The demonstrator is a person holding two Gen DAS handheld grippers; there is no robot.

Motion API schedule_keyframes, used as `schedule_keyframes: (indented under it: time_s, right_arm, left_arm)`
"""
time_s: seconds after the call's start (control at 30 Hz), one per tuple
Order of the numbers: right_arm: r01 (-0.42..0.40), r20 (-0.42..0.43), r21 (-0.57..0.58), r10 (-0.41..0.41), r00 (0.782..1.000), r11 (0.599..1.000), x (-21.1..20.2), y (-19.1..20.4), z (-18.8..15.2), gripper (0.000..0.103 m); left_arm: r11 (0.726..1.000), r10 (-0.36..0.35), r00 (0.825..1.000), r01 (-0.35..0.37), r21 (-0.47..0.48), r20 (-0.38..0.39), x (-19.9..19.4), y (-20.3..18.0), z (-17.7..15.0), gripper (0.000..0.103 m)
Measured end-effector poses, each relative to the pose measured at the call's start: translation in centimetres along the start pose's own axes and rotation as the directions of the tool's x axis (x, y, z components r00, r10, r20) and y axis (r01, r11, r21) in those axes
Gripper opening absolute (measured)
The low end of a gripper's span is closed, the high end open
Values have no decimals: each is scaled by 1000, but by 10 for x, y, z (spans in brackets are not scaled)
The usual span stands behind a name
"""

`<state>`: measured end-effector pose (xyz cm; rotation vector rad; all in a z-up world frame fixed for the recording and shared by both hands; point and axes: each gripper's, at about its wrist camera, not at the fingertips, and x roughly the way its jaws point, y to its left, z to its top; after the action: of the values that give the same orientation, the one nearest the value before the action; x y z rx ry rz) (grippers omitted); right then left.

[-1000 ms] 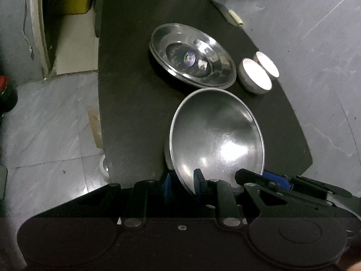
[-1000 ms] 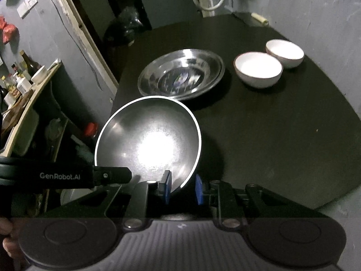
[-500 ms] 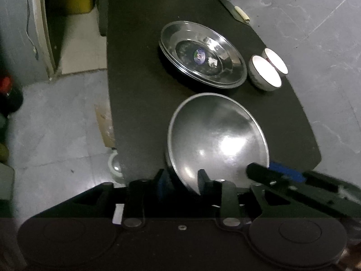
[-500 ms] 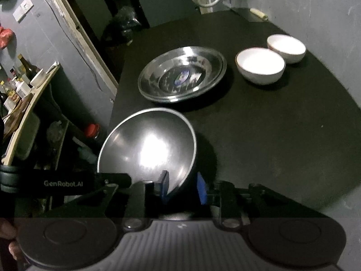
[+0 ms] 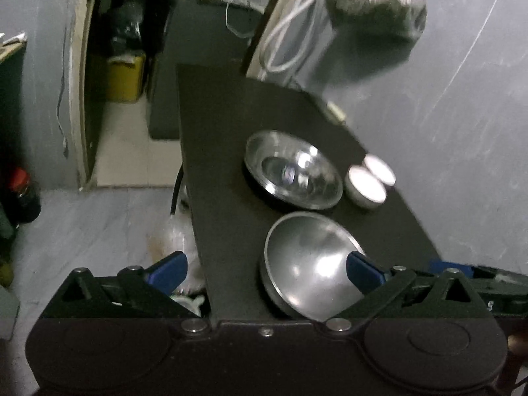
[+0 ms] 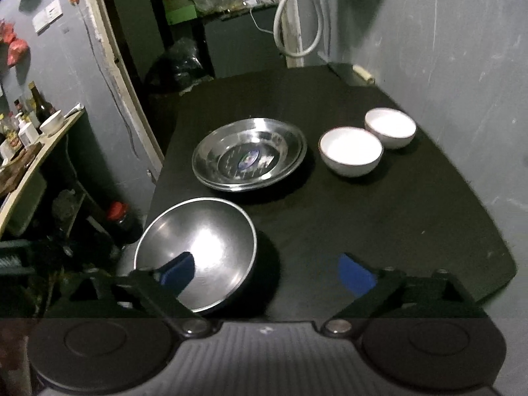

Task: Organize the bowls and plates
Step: 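Lower the steel bowl onto the table and open the left gripper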

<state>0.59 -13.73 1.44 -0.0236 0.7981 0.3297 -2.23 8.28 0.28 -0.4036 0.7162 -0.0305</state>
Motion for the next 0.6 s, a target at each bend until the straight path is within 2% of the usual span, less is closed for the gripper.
schedule_keyframes:
  time_s: [0.13,0.3,0.37,0.43,0.5,0.6]
  right_arm:
    - [18,34,-38,-16,999,999,-10,1,2,103]
    - [51,140,-119,-34,990,992,-17,-1,7,103]
    - [89,191,-159,-58,980,983,-16,-3,10,103]
    - [121,217,-184,-80,973,976,-11,-7,14,103]
    - [120,217,-179,-79,973,977,-4,-19,22,103]
    - [83,209,-101,-61,976,991,8,-47,41,103]
  left_arm:
    - [1000,16,999,-17,22,40,-3,-8,1,102]
    - [995,-14,994,2,104,109,-6,-27,12,102]
    - [995,-43,988,29,97,149,-7,-32,19,102]
    - [996,-57,975,39,86,216,-8,-38,29,102]
    - [995,-22,968,-2,96,248,0,-50,42,102]
    - [984,72,974,-105,144,214,22,-73,62,102]
